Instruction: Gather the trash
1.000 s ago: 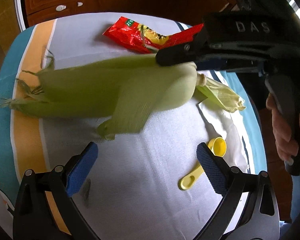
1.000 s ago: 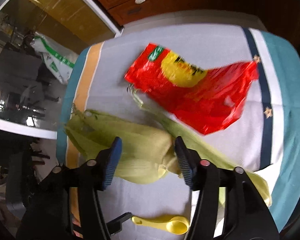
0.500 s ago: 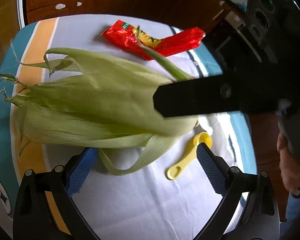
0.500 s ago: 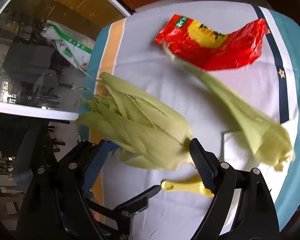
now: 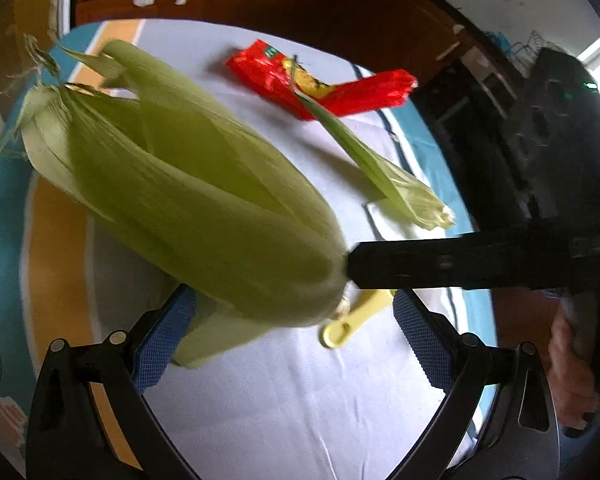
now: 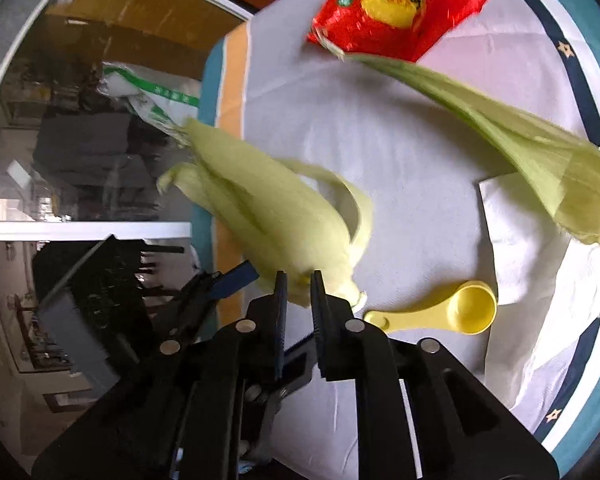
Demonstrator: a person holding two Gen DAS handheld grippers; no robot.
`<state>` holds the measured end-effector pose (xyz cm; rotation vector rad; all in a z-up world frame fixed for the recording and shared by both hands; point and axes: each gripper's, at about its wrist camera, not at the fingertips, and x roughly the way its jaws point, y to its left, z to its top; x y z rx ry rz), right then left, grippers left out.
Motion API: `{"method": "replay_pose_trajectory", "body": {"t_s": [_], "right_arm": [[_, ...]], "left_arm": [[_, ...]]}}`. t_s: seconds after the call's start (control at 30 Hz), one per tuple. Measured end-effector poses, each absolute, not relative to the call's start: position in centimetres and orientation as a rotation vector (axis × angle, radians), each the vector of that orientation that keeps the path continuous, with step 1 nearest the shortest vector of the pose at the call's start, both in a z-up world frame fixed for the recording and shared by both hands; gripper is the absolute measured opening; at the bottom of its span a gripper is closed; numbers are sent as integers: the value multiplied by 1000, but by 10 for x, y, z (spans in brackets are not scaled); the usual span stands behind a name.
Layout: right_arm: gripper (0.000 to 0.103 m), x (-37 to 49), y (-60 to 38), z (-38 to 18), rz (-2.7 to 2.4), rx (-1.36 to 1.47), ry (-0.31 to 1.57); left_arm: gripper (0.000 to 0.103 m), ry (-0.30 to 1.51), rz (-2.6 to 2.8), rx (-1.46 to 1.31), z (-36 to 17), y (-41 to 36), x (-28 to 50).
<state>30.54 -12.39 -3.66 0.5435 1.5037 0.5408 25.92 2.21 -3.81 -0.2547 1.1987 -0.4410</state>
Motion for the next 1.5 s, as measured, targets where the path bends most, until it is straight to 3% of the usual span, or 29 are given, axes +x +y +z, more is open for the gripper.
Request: {"method": "replay_pose_trajectory", "body": {"t_s": [0.13, 0.17, 0.33, 0.53, 0.77, 0.9, 1.0, 1.17, 1.5], "right_arm": [[44, 307, -138, -20, 512, 514, 1430], [45, 308, -143, -15, 494, 498, 1401], [45, 320, -154, -16, 456, 471, 1351], [45, 326, -130, -50, 558, 553, 1462], [45, 321, -129, -39, 582, 522, 1442], [45, 319, -159, -34, 475, 500, 1396], [45, 310, -183, -37, 395, 467, 1397], [45, 285, -195, -52, 375, 429, 1433], [45, 268, -156, -71, 362, 325, 1462]], "left_arm": [[99, 1192, -395, -279, -39, 23, 266], [99, 1191, -388, -285, -39, 24, 268], [99, 1195, -353, -294, -42, 30, 276], [99, 1191, -350, -284, -37, 34, 280], [99, 1139, -290, -197, -38, 29, 284], [70, 1115, -339, -241, -33, 31, 284], [62, 1107, -361, -168, -26, 24, 277], [62, 1153, -415, -97, -25, 26, 263], [72, 1173, -341, -132, -24, 50, 254]]}}
